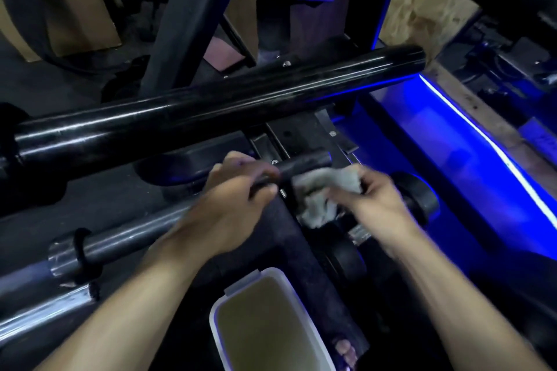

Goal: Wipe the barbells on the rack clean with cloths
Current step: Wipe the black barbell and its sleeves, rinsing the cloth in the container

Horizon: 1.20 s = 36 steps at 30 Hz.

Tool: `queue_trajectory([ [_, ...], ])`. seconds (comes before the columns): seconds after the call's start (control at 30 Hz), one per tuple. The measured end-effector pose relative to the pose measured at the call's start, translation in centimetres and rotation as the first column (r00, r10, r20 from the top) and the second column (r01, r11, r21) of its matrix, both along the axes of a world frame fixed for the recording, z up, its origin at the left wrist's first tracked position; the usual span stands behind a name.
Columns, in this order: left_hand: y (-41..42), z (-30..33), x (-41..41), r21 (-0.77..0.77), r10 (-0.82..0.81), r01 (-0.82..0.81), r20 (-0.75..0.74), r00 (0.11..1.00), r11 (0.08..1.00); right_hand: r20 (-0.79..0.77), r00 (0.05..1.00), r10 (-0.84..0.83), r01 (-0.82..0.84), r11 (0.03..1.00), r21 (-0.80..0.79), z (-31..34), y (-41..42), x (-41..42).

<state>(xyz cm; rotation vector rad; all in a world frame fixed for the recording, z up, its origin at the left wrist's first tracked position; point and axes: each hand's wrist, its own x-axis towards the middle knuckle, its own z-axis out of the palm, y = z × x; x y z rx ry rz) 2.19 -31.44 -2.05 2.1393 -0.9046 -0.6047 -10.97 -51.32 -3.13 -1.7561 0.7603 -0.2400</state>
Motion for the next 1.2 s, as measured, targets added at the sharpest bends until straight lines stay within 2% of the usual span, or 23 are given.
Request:
queue_trajectory([
  [0.1, 1.3, -0.3, 1.3, -0.017, 0.061, -0.060, 0.065, 0.996, 0.998, 0.015, 0.976, -0.216, 0.213, 0.943, -0.257, -0.3, -3.9, 1.7],
  [0.2, 2.6, -0.3, 2.0, 0.037, 0.053, -0.057, 0.093, 0.994, 0.998, -0.020, 0.965, -0.260, 0.207, 0.811, -0.547, -1.0, -5.2, 4.1],
  [0.27, 3.3, -0.2, 2.4, 0.103, 0.053, -0.064, 0.107, 0.993, 0.993, 0.018, 0.980, -0.197, 0.162, 0.746, -0.646, -2.2, -5.0, 5.5],
  [0.33, 3.6, -0.2, 2.6, 0.131, 0.047, -0.061, 0.107, 0.993, 0.989, 0.007, 0.996, -0.088, 0.074, 0.791, -0.607, -4.4, -4.3, 6.4],
  [0.4, 3.7, -0.1, 2.6, 0.134, 0.037, -0.051, 0.103, 0.994, 0.990, -0.065, 0.998, -0.011, -0.032, 0.786, -0.617, -5.7, -2.1, 7.1],
  [0.43, 3.8, -0.1, 2.6, 0.138, 0.035, -0.050, 0.106, 0.994, 0.989, -0.046, 0.999, 0.015, -0.041, 0.767, -0.641, -5.8, -0.9, 7.4],
  [0.5, 3.8, -0.2, 2.5, 0.145, 0.030, -0.048, 0.123, 0.992, 0.988, 0.041, 0.984, 0.175, -0.118, 0.801, -0.587, -6.2, 1.5, 7.5],
  [0.57, 3.8, -0.2, 2.3, 0.149, 0.021, -0.041, 0.134, 0.991, 0.988, -0.035, 0.953, 0.302, -0.246, 0.700, -0.671, -6.0, 1.8, 7.1],
  [0.6, 3.7, -0.3, 2.3, 0.154, 0.019, -0.038, 0.125, 0.992, 0.987, -0.066, 0.957, 0.283, -0.244, 0.662, -0.708, -6.2, 0.6, 6.9],
  [0.67, 3.8, -0.3, 2.2, 0.159, 0.017, -0.035, 0.115, 0.993, 0.987, -0.136, 0.990, 0.045, -0.133, 0.645, -0.752, -5.6, -2.1, 6.9],
  [0.73, 3.9, -0.3, 2.1, 0.162, 0.015, -0.034, 0.118, 0.993, 0.986, -0.233, 0.954, -0.187, -0.054, 0.659, -0.750, -5.2, -3.4, 7.4],
  [0.77, 3.8, -0.3, 2.0, 0.164, 0.007, -0.027, 0.119, 0.993, 0.986, -0.280, 0.936, -0.214, -0.068, 0.670, -0.739, -4.8, -2.5, 7.9],
  [0.83, 3.5, -0.2, 2.0, 0.169, -0.009, -0.012, 0.122, 0.992, 0.986, -0.285, 0.953, -0.101, -0.140, 0.688, -0.712, -4.2, 1.5, 8.7],
  [0.87, 3.4, -0.1, 2.0, 0.168, -0.013, -0.008, 0.122, 0.992, 0.986, -0.209, 0.977, 0.041, -0.183, 0.668, -0.722, -4.0, 3.8, 8.6],
  [0.93, 3.2, 0.1, 2.0, 0.158, -0.005, -0.014, 0.119, 0.993, 0.987, -0.138, 0.948, 0.287, -0.296, 0.636, -0.713, -4.1, 5.6, 7.6],
  [0.97, 3.2, 0.1, 2.0, 0.154, -0.002, -0.017, 0.117, 0.993, 0.988, -0.193, 0.936, 0.296, -0.344, 0.636, -0.691, -4.0, 4.7, 7.5],
  [1.03, 3.2, 0.0, 1.9, 0.153, -0.002, -0.016, 0.118, 0.993, 0.988, -0.293, 0.947, 0.130, -0.310, 0.609, -0.730, -4.6, 1.0, 7.8],
  [1.13, 3.4, -0.2, 2.1, 0.160, 0.006, -0.026, 0.122, 0.993, 0.987, -0.231, 0.953, -0.195, -0.033, 0.691, -0.722, -5.1, -2.5, 8.3],
  [1.2, 3.3, -0.2, 2.3, 0.164, 0.006, -0.024, 0.105, 0.994, 0.986, -0.200, 0.961, -0.189, 0.006, 0.741, -0.671, -5.8, -2.6, 9.2],
])
